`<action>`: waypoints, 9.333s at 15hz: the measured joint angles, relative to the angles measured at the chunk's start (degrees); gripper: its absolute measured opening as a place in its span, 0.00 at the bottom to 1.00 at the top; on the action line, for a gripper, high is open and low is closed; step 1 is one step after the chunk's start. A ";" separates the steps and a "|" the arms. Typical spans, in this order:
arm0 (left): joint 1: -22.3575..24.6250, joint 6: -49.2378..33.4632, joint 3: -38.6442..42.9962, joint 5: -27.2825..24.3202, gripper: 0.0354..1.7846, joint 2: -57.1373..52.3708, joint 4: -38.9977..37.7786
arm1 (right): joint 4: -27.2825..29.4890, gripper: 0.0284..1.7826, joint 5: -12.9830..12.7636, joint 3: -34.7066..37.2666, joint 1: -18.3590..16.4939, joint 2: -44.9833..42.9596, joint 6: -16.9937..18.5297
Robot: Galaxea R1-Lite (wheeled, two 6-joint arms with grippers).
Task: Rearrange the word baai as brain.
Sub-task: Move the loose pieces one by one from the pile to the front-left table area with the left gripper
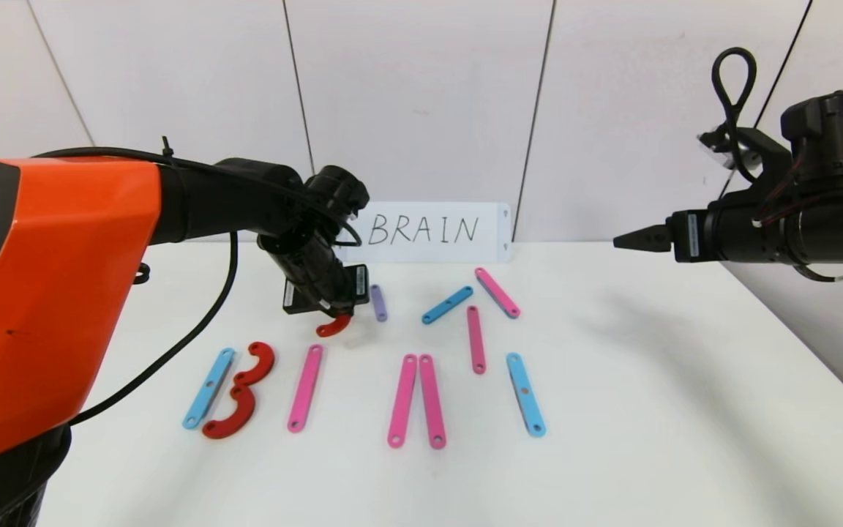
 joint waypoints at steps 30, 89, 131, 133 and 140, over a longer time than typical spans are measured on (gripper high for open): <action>-3.13 -5.21 1.68 1.11 0.34 3.28 3.71 | 0.05 0.98 -0.09 0.11 0.06 0.13 -0.05; -3.44 4.61 -0.44 15.21 0.14 9.73 -19.24 | 0.02 0.98 -0.38 0.80 0.76 -0.27 -0.22; -17.30 -28.55 38.51 20.35 0.14 -13.40 -14.17 | -0.04 0.98 -0.55 0.61 0.78 1.02 -0.30; -17.23 -28.53 38.55 20.29 0.14 -13.07 -14.14 | -0.04 0.98 -0.52 0.61 0.76 1.02 -0.30; -16.29 -28.28 38.44 20.54 0.14 -11.50 -14.14 | -0.04 0.98 -0.52 0.61 0.85 1.02 -0.28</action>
